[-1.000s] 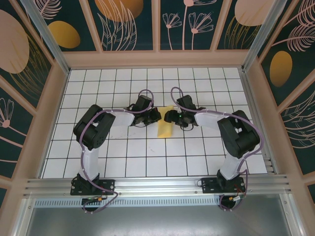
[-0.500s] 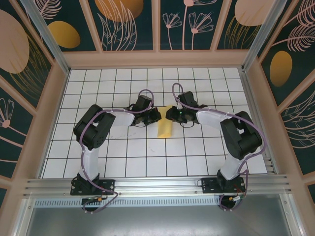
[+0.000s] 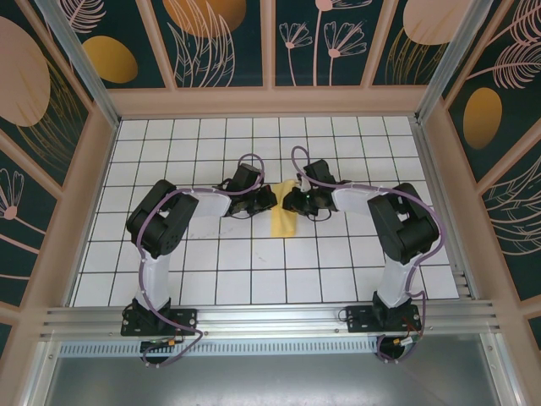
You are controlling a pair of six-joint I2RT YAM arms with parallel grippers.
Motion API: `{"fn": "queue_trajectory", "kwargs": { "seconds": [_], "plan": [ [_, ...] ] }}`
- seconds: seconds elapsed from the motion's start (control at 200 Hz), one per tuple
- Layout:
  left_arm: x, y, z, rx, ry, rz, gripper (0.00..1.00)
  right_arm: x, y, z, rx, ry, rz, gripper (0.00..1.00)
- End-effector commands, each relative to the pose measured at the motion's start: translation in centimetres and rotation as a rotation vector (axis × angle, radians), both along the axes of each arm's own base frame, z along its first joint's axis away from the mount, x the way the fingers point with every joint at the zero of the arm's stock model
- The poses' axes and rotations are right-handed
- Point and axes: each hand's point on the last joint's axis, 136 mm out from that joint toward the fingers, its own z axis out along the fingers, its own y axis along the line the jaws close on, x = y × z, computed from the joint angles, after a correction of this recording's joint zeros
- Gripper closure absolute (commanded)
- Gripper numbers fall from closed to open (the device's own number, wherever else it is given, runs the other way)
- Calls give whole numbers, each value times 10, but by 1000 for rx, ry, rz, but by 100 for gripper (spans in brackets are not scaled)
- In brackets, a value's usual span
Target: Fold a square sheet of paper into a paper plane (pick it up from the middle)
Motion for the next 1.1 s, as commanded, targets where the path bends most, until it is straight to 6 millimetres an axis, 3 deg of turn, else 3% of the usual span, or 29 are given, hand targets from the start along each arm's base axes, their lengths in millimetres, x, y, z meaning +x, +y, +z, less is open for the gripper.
{"fn": "queue_trajectory", "kwargs": {
  "seconds": [0.0,0.235,0.34,0.665,0.886,1.096],
  "plan": [
    [-24,30,-65,181,126,23,98,-11,-17,-16,-63,39,-7,79],
    [-24,29,-64,182,124,19,98,7,-12,37,-12,-116,-11,72],
    [-24,29,-64,182,122,17,98,9,-8,49,-5,-149,2,70],
    [-25,30,-66,184,128,17,100,5,17,28,-40,-63,68,78],
    [-27,30,-67,186,131,15,100,3,14,9,-81,-6,68,85],
    [-26,31,-67,189,131,18,100,-6,-7,-12,-192,36,34,85]
  ]
}}
